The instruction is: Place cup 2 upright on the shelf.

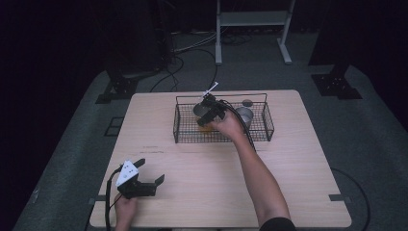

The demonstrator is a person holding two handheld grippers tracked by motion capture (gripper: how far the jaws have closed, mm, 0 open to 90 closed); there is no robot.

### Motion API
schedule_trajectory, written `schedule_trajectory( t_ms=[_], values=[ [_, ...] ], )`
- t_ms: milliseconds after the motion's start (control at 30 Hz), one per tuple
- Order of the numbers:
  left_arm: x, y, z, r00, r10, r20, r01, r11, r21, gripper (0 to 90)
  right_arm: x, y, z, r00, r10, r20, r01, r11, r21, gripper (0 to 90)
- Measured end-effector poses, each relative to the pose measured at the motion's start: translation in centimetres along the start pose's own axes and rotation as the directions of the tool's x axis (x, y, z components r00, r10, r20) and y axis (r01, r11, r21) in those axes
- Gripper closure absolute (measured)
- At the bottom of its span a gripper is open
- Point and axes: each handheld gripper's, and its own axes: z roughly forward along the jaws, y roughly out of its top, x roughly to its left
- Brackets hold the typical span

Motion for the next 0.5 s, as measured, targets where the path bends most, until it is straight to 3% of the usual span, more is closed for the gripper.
schedule_trajectory(
  t_ms=[500],
  values=[
    [0.00,0.00,0.01,1.0000,0.000,0.000,0.000,1.0000,-0.001,0.0,0.01,-0.15,-0.15,0.9998,0.007,-0.017,-0.007,1.000,-0.010,11.4]
  ],
)
